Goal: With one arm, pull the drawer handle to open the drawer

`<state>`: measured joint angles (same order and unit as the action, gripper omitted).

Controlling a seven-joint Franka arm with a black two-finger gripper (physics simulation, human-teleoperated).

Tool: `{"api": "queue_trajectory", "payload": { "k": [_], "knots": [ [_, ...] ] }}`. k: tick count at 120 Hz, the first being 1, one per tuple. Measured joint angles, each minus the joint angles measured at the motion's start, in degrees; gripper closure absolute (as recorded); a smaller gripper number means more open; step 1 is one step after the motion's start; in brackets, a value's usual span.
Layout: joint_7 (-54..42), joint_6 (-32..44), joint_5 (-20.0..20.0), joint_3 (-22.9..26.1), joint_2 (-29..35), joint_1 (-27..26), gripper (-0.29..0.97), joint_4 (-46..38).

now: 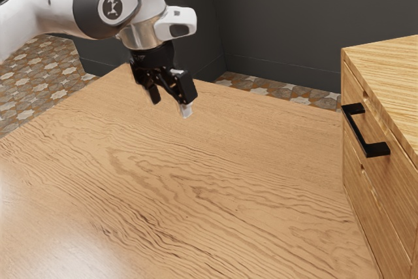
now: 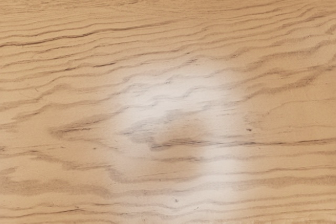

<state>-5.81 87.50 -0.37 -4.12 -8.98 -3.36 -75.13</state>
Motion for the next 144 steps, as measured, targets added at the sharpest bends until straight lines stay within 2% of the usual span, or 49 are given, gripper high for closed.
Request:
{"api": "queue_trajectory", "payload": {
  "k": [17, 38, 62, 92, 144],
  "knots": [
    [5.1, 4.2, -7.3, 1.1, -0.8, -3.4, 0.0, 0.1],
    [19.3, 8.6, -10.8, 2.7, -1.2, -8.9, 0.0, 0.2],
    [33.2, 12.6, -16.0, 3.5, -1.7, -10.0, 0.0, 0.4],
    [45.8, 15.9, -18.7, 3.5, -1.9, -14.0, 0.0, -0.7],
    [59.3, 24.9, -19.2, 3.4, -1.8, -14.4, 0.0, -3.1]
  ]
}}
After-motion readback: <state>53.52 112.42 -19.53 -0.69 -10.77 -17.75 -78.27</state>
